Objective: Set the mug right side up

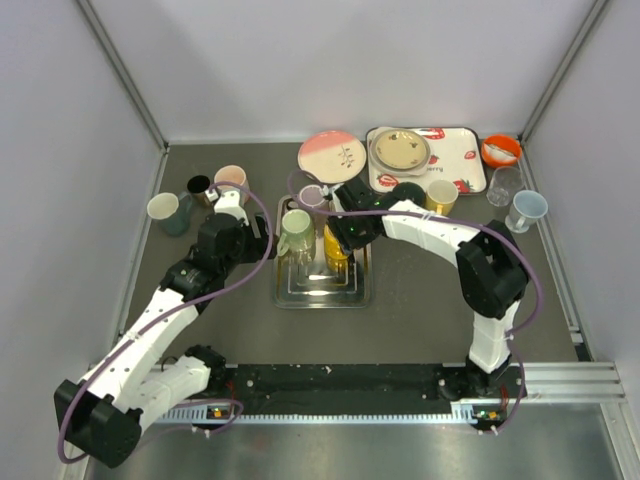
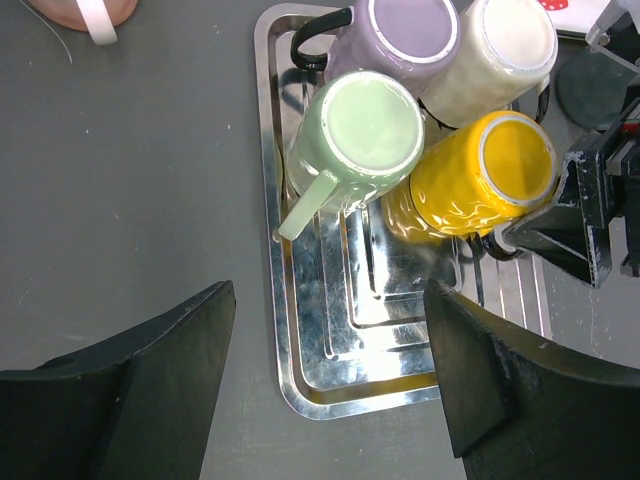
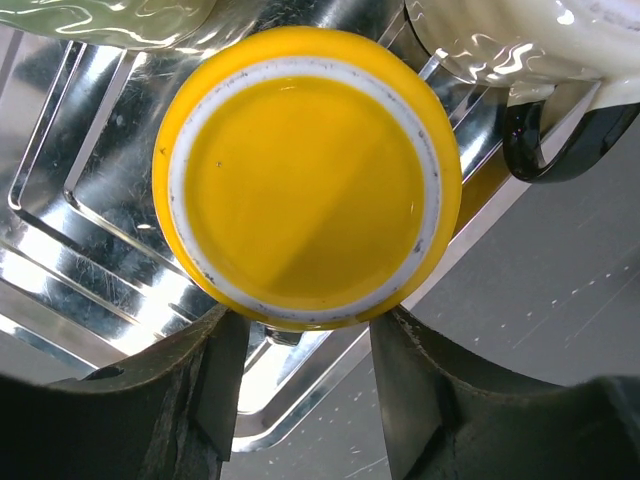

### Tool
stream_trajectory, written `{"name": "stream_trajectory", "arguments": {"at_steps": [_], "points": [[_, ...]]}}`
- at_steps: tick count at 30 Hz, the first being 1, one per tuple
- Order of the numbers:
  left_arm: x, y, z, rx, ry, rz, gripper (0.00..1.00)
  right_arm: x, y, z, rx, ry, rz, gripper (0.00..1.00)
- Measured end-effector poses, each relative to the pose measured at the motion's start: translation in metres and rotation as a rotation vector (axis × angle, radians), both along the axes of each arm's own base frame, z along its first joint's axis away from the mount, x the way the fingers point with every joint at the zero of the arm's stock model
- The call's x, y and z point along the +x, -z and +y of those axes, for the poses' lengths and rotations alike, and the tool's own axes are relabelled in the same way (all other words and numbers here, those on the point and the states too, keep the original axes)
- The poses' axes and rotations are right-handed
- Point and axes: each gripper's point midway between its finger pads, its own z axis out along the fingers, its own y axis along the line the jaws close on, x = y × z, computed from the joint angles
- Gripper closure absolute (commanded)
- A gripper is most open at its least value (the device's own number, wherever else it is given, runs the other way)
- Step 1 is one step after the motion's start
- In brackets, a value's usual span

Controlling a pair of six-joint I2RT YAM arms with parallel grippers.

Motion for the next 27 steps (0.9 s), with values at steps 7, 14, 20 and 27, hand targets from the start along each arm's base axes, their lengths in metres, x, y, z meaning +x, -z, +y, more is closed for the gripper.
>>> {"name": "stream_trajectory", "arguments": {"at_steps": [7,14,20,27], "points": [[0.001,0.003,-0.001,0.004,0.001,0.011,0.19,-0.001,0.001,0.0,0.002,0.012,0.007,0.62],[0.0,0.004,-0.001,0.004,0.003,0.014,0.2,-0.001,0.006,0.0,-0.002,0.023,0.02,0.7],[0.0,0.005,-0.002,0.0,0.004,0.017,0.2,-0.002,0.014,0.0,-0.01,0.034,0.037,0.85],[0.0,0.005,-0.002,0.0,0.005,0.017,0.2,-0.001,0.013,-0.001,-0.009,0.054,0.032,1.0]]}}
